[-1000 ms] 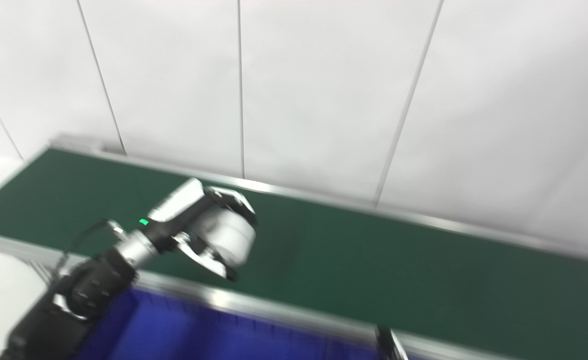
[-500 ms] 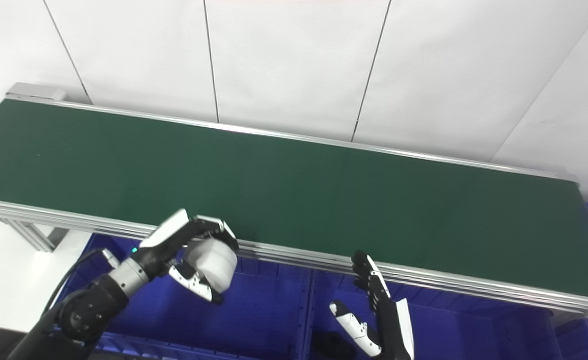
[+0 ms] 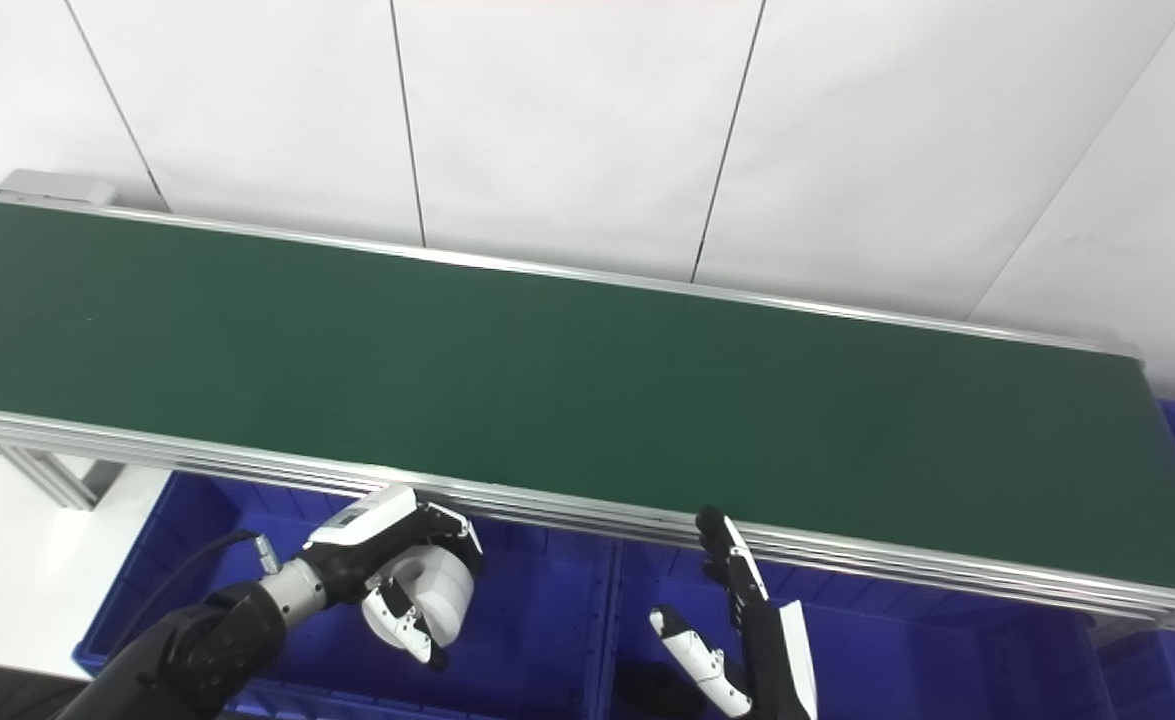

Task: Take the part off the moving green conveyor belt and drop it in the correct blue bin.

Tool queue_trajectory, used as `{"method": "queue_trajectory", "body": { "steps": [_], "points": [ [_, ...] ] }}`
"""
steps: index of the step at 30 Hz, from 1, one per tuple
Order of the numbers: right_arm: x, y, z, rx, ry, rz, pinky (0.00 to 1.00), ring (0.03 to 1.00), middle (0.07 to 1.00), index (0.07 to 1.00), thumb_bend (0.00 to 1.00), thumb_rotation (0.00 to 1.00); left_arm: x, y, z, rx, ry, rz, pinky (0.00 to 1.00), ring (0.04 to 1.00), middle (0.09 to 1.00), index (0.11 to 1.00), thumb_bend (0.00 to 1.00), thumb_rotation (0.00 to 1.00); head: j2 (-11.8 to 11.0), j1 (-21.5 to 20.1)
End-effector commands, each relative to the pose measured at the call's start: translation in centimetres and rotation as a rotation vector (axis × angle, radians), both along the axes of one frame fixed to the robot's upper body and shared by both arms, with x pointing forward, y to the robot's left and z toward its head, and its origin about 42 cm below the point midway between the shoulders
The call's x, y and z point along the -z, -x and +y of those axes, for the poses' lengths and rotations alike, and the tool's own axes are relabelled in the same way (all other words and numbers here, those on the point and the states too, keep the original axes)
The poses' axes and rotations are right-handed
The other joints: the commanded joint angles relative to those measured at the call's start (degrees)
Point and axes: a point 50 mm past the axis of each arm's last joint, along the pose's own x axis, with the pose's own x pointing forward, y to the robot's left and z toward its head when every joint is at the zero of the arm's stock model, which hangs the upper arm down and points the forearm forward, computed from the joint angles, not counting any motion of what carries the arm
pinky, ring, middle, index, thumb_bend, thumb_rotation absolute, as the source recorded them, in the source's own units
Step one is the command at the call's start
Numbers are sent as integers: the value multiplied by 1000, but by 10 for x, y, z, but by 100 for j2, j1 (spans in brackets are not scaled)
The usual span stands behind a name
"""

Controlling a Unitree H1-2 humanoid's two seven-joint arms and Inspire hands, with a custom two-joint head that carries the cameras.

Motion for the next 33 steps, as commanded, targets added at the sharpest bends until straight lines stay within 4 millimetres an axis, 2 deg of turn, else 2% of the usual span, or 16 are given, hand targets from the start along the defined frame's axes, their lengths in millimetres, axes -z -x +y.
{"method": "queue_trajectory", "body": {
  "steps": [1, 5, 6, 7, 9, 13, 18, 20, 23, 26, 33],
  "points": [
    [-7, -2, 3, -1, -10, -51, 877, 919, 907, 924, 836, 761, -14, -14, -4, 14, -32, -41, 684, 751, 786, 734, 634, 98, -13, 14],
    [-5, -3, 4, -1, -9, -56, 874, 910, 903, 924, 820, 762, -16, -12, -1, 44, -36, -38, 892, 909, 915, 899, 768, 381, -55, 26],
    [-5, -2, 4, 2, -13, -53, 875, 910, 903, 924, 818, 762, -18, -10, -1, 53, -3, -27, 915, 924, 928, 914, 783, 414, -65, 17],
    [-5, -2, 5, 4, -16, -50, 878, 913, 905, 923, 824, 757, -19, -9, 0, 60, 20, -19, 945, 954, 954, 957, 818, 491, -65, 17],
    [-6, -2, 4, 4, -15, -48, 888, 921, 909, 926, 826, 759, -26, -3, -1, 54, 104, 8, 942, 981, 986, 992, 867, 592, -73, -9],
    [-6, 0, 4, 4, -9, -49, 889, 921, 909, 926, 828, 762, -41, 14, -7, 38, 334, 69, 928, 994, 999, 1000, 900, 651, -82, -96],
    [-6, 2, 3, 1, -17, -51, 878, 913, 908, 924, 824, 739, -54, 45, -34, 37, 638, 99, 950, 993, 1000, 1000, 869, 698, -110, -209],
    [-6, 3, 3, 4, -19, -49, 872, 912, 906, 922, 828, 735, -52, 52, -42, 18, 701, 103, 976, 999, 1000, 1000, 884, 727, -125, -238],
    [-6, 7, 4, 2, -16, -42, 876, 916, 909, 924, 828, 734, -37, 60, -46, -32, 744, 101, 983, 1000, 1000, 1000, 882, 726, -122, -250],
    [-6, 8, 4, -1, -8, -40, 885, 920, 912, 928, 833, 746, -25, 63, -39, -80, 743, 107, 982, 1000, 1000, 1000, 860, 702, -118, -234],
    [-9, 13, 4, 3, -17, -41, 892, 932, 923, 941, 828, 749, -20, 70, -34, -130, 722, 98, 1000, 1000, 1000, 1000, 832, 702, -101, -104]
  ]
}}
